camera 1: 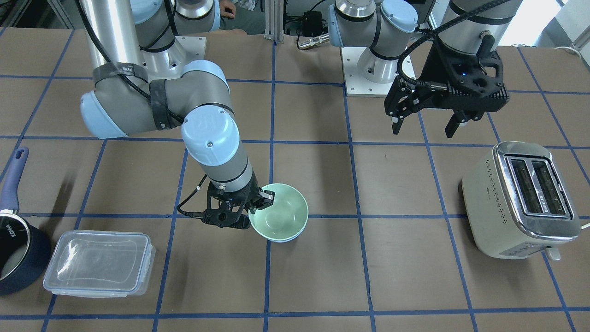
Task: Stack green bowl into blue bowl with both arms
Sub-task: 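Raise the left gripper while right gripper carries green bowl over blue bowl, then lower the green bowl into the blue bowl and open the right gripper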
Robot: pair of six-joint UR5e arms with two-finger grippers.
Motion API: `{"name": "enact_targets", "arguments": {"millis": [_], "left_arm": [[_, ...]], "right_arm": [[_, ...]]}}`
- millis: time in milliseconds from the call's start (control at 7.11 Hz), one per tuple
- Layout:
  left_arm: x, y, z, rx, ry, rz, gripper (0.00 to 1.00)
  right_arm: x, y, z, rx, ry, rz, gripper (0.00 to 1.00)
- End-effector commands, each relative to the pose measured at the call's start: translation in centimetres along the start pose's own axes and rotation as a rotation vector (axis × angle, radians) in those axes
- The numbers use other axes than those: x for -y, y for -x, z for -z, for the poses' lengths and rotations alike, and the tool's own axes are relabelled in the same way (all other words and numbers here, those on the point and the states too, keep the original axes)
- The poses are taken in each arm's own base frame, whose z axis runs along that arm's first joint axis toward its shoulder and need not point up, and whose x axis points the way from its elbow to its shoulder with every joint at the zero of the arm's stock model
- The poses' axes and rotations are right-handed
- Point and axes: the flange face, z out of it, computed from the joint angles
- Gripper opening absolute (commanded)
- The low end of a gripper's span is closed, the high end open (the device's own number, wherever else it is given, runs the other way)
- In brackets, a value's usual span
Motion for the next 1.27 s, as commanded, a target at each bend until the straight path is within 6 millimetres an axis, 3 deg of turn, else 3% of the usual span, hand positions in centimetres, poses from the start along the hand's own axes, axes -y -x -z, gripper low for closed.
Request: {"name": "enact_targets", "arguments": {"millis": [0, 281, 422, 703, 984, 1125], "left_arm": [[0.0, 0.0, 0.0, -0.005, -0.003, 0.011, 1.00], [0.0, -0.1, -0.3, -0.008, 0.001, 0.014, 1.00], [0.0, -0.1, -0.3, -0.008, 0.001, 0.014, 1.00], [0.0, -0.1, -0.4, -0.010, 0.003, 0.014, 1.00], [0.0, -0.1, -0.4, -0.010, 0.003, 0.014, 1.00], [0.0, -0.1, -0.4, -0.010, 0.003, 0.014, 1.00]], "right_arm": [[-0.7, 0.4, -2.3, -0.033, 0.037, 0.017, 0.00], [-1.1, 0.1, -3.7, -0.037, 0.052, 0.017, 0.06], [-0.9, 0.1, -3.6, -0.037, 0.049, 0.040, 0.99], [0.7, -1.4, 0.3, -0.020, 0.008, 0.026, 1.00], [1.9, -5.3, 9.4, -0.015, -0.006, 0.009, 1.00], [1.8, -8.5, 14.6, -0.051, 0.015, -0.013, 1.00]]}}
